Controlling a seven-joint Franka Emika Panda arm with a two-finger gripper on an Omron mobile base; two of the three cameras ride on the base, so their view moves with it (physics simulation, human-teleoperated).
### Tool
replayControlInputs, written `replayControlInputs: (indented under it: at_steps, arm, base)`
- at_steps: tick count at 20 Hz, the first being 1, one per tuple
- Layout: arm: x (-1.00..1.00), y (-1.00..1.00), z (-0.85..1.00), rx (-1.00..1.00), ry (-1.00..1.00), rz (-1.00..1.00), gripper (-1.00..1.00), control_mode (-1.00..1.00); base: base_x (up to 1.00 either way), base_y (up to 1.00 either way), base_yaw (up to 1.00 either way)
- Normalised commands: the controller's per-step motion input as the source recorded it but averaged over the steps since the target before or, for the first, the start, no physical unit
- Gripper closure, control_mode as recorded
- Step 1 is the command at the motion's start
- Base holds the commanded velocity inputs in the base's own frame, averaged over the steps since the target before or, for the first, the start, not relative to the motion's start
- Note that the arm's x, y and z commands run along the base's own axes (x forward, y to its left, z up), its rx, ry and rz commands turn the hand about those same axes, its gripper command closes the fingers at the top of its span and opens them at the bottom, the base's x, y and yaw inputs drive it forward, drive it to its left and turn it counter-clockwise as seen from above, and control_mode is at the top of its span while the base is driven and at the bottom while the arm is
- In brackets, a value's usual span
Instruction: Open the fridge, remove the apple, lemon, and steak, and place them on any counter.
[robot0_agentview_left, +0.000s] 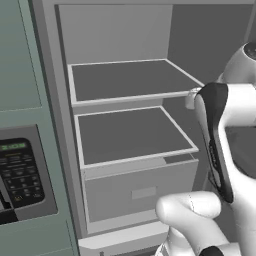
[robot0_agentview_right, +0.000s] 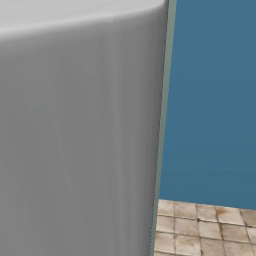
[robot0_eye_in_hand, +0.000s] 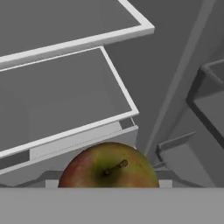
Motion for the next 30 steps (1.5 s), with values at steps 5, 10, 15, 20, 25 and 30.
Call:
replayControlInputs:
  at_steps: [5, 10, 15, 20, 25, 30]
  arm:
    - [-0.56, 0.29, 0.01, -0.01, -0.01, 0.00, 1.00, -1.00]
    - [-0.44, 0.17, 0.00, 0.00, 0.00, 0.00, 1.00, -1.00]
    - [-0.46, 0.00, 0.00, 0.00, 0.00, 0.00, 1.00, -1.00]
    - [-0.58, -0.04, 0.00, 0.00, 0.00, 0.00, 1.00, -1.00]
    - [-0.19, 0.01, 0.00, 0.00, 0.04, 0.02, 1.00, 1.00]
    - [0.00, 0.00, 0.00, 0.00, 0.00, 0.00, 1.00, 1.00]
  base:
    - [0.00, 0.00, 0.00]
    - [0.00, 0.00, 0.00]
    - [0.00, 0.00, 0.00]
    - [0.00, 0.00, 0.00]
    - [-0.01, 0.10, 0.03]
    - [0.00, 0.58, 0.12]
